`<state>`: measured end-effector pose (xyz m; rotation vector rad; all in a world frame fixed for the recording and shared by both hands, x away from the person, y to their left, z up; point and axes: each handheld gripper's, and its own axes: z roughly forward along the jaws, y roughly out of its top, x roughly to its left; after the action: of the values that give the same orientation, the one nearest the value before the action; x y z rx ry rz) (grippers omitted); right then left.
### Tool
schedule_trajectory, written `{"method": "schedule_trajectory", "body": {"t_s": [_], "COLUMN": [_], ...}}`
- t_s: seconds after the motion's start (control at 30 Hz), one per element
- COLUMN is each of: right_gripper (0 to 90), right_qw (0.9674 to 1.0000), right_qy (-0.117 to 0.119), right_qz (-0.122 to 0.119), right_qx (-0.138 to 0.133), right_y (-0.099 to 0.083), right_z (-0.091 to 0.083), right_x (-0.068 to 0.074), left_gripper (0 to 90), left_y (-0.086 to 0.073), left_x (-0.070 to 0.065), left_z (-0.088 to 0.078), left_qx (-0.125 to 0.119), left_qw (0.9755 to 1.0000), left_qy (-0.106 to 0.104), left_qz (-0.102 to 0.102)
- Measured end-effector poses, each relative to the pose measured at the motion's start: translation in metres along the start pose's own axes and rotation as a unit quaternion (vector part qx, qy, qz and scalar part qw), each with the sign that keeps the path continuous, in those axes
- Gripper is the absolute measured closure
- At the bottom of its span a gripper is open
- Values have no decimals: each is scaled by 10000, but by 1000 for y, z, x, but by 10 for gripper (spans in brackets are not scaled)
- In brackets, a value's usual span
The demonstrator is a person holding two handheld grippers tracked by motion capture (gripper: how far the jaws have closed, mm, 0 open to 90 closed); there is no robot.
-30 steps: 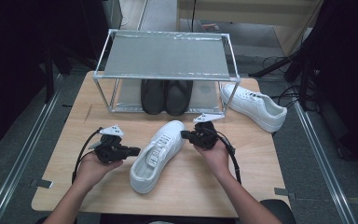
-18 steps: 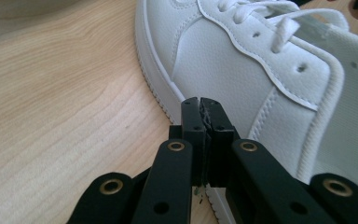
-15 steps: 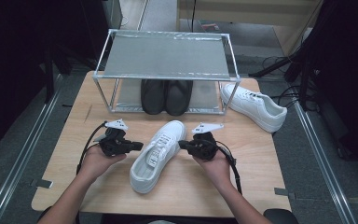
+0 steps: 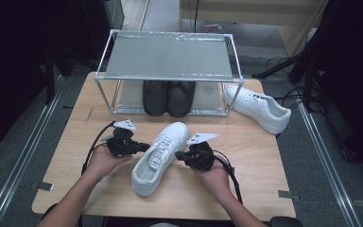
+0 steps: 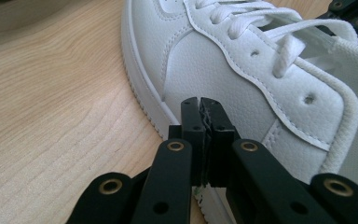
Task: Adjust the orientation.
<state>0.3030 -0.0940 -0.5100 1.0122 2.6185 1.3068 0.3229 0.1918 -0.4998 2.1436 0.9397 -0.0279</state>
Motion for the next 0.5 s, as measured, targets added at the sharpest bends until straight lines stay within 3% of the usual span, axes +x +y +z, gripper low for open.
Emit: {"method": "schedule_trajectory", "body": {"t_s": [0.5], "right_gripper": [899], "right_qw": [9999], "right_qy": [122], "right_qz": [-103], "right_qx": [35], "right_y": [11], "right_z": [14], "right_x": [-6], "left_gripper": [896], "left_y": [-15], "left_x": [-12], "left_z": [-9], "left_qx": [-107], "left_qw": [9998], "left_qy": [79], "left_qz": [-129]}}
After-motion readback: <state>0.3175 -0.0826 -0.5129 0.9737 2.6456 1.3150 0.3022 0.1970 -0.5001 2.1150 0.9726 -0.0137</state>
